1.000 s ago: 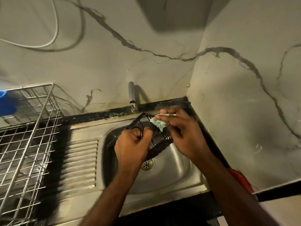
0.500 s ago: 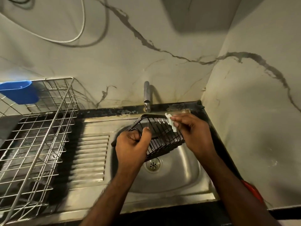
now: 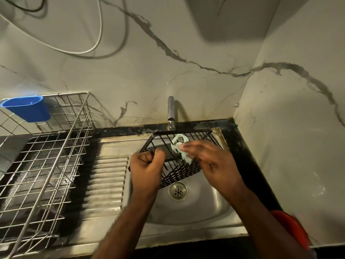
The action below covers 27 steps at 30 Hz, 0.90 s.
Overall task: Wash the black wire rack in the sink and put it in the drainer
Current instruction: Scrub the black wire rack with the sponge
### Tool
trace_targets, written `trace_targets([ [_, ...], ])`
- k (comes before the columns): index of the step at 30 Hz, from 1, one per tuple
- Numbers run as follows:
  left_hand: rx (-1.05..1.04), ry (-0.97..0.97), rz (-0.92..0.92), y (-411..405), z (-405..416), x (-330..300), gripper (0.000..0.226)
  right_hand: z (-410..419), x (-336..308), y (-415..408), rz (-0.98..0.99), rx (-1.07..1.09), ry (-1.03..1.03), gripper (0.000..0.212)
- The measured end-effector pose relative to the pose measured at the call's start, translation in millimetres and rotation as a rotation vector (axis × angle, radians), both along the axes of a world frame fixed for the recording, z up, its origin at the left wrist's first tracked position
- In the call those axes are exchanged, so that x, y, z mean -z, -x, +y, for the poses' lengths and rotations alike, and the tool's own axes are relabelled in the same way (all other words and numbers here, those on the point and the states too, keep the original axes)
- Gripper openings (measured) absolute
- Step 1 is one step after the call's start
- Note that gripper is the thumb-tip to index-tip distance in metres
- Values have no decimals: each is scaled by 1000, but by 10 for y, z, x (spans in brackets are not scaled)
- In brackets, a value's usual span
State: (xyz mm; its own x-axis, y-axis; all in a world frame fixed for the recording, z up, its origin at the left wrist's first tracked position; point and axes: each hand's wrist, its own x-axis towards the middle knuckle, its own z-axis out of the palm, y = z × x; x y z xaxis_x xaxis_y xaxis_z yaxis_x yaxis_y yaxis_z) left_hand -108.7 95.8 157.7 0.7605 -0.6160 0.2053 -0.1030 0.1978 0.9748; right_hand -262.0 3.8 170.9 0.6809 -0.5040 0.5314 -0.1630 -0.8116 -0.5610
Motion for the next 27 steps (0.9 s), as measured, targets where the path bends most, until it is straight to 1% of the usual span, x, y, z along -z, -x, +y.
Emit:
trace_targets([
  [4, 31, 11, 0, -15, 22, 0, 53, -221, 170, 59, -46, 128, -19, 43],
  [9, 62, 36, -10, -6, 58, -27, 46, -394, 142, 94, -6, 379, -20, 34],
  [11, 66, 49, -3, 21, 47, -29, 43, -372, 84, 82, -37, 419, -17, 30],
  [13, 75, 57, 14, 32, 26, -11, 41, -298, -14, 59, -134, 365, -50, 28],
  [15, 92, 69, 11, 50, 10, -3, 45, -183, -147, 3, -187, 249, -22, 33],
  [17, 121, 75, -33, 80, 8, -5, 46, -76, -245, -69, -153, 63, 21, 45],
  [19, 144, 88, -65, 98, 15, 1, 48, -52, -272, -107, -32, -68, 85, 58],
  [20, 139, 88, -68, 93, 21, 6, 48, -84, -252, -103, 15, -79, 106, 61],
  [22, 120, 83, -55, 69, 34, 5, 46, -209, -161, -41, 14, -37, 79, 57],
  [24, 102, 80, -38, 32, 45, 13, 46, -363, -38, 48, -10, 52, 34, 50],
  [27, 69, 84, -2, -18, 60, 45, 51, -579, 134, 165, 1, 218, -39, 45],
])
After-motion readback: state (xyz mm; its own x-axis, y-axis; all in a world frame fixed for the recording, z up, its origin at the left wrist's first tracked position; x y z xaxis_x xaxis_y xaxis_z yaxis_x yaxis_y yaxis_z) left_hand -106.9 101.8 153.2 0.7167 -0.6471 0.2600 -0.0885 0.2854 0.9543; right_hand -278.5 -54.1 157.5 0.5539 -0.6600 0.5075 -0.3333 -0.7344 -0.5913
